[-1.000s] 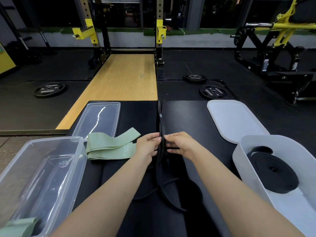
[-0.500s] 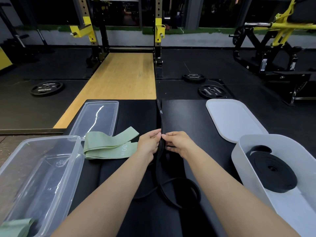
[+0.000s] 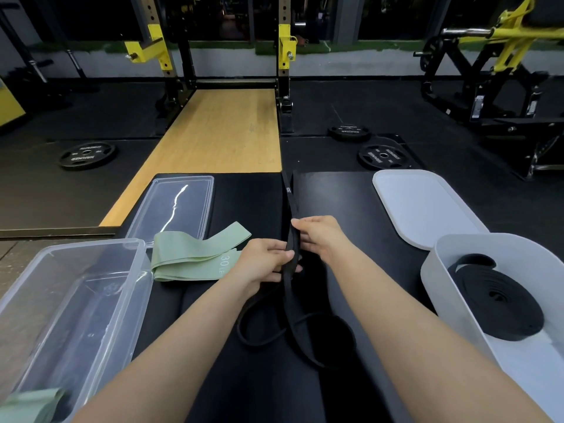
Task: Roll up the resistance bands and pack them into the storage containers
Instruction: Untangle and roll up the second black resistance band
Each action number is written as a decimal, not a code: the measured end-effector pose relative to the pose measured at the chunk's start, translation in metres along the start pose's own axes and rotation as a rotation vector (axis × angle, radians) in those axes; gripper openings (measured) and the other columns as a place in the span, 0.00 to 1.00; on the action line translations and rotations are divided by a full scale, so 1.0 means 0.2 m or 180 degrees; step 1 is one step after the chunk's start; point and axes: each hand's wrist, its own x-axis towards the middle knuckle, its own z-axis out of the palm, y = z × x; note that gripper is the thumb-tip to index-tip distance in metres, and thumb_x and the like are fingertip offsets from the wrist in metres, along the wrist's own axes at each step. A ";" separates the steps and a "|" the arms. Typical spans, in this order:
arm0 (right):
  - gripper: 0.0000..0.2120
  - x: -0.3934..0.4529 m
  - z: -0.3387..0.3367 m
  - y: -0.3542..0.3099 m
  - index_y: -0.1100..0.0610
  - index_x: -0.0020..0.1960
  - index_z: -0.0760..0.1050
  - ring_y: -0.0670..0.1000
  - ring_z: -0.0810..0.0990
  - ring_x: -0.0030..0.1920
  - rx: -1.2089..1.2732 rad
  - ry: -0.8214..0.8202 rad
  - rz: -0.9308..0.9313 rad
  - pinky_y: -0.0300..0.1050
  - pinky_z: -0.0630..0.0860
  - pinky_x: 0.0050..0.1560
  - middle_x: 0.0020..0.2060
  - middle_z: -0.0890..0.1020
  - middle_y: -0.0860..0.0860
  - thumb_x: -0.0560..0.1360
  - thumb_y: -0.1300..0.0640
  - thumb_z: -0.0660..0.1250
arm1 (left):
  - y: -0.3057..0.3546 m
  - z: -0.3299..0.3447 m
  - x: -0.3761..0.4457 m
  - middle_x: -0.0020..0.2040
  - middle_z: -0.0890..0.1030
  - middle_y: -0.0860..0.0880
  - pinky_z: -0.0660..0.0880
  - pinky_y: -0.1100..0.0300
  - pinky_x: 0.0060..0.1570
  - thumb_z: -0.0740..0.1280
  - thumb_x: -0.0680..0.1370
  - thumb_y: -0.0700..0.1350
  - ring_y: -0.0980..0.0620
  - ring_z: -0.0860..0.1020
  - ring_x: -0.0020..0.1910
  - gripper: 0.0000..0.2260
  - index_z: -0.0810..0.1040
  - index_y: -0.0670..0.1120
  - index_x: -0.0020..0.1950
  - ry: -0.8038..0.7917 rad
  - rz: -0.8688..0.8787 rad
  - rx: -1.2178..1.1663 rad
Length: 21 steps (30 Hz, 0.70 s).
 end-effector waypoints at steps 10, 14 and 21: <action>0.06 -0.15 -0.07 0.10 0.61 0.44 0.79 0.48 0.78 0.31 0.0044 -0.0503 0.0254 0.41 0.79 0.36 0.33 0.79 0.54 0.75 0.57 0.69 | 0.01 0.03 0.00 0.33 0.83 0.44 0.81 0.61 0.33 0.61 0.78 0.32 0.53 0.83 0.32 0.07 0.78 0.38 0.47 -0.0026 -0.0349 -0.1186; 0.04 -0.23 -0.10 0.10 0.61 0.44 0.77 0.52 0.83 0.34 0.0195 -0.0720 0.0383 0.44 0.80 0.35 0.35 0.80 0.55 0.76 0.60 0.68 | 0.05 0.04 0.01 0.30 0.82 0.46 0.79 0.61 0.28 0.61 0.79 0.32 0.53 0.82 0.27 0.07 0.77 0.38 0.47 0.0181 -0.0408 -0.1066; 0.04 -0.33 -0.12 0.13 0.57 0.48 0.76 0.53 0.85 0.37 -0.0019 -0.0656 0.0167 0.42 0.81 0.35 0.42 0.84 0.56 0.75 0.63 0.69 | 0.06 0.05 -0.03 0.35 0.82 0.49 0.79 0.59 0.30 0.63 0.79 0.35 0.53 0.81 0.32 0.06 0.76 0.43 0.45 0.0344 -0.0330 -0.0572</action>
